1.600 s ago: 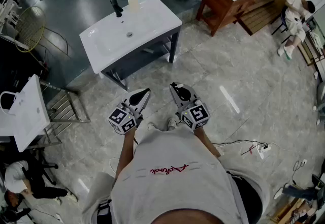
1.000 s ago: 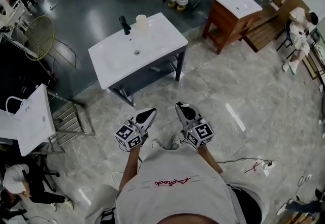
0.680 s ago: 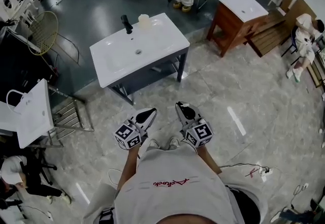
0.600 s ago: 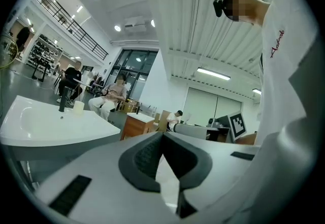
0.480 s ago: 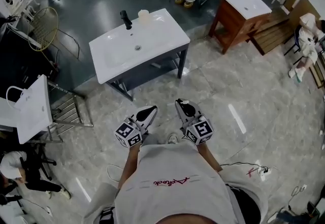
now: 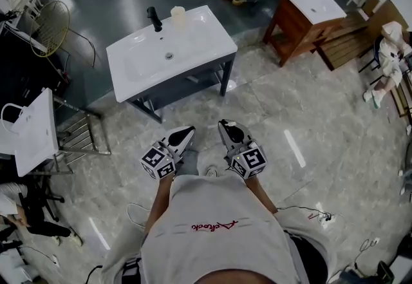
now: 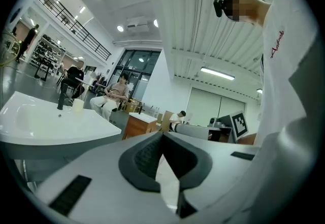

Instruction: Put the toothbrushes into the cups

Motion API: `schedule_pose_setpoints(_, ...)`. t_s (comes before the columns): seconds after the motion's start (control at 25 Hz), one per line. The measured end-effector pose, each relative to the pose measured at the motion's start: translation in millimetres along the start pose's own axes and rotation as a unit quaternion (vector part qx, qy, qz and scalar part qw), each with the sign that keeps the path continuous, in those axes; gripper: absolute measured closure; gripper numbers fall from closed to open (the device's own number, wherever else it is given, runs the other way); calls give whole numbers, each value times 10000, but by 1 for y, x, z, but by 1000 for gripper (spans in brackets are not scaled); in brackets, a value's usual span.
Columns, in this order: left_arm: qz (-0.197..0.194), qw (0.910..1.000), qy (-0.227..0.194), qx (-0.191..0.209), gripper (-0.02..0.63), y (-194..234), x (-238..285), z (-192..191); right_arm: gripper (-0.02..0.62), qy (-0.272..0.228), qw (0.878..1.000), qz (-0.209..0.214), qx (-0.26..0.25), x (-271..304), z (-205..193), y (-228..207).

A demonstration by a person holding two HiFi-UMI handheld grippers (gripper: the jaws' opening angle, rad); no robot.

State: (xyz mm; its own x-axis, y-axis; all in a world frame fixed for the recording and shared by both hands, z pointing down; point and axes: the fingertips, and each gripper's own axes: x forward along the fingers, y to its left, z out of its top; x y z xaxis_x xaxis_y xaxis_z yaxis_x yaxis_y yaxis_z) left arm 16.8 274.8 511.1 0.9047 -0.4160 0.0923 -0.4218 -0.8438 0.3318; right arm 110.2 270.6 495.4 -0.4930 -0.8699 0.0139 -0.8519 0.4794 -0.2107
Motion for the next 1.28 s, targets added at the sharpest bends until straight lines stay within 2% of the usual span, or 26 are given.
schedule_pose_setpoints(0.52,-21,9999,-121,-75,591,75,40,22,575,77,9999,-16,-133,69,7,-45)
schedule_pose_setpoints(0.76,7,9998,-172,-114,591,127,50,42,575,113,9998,-3,-180,124,14,-60)
schedule_pose_setpoints(1.28,-14,9995,-307,-109,591,250,66,108,575,140,9994,-40,-323,257,48,-89)
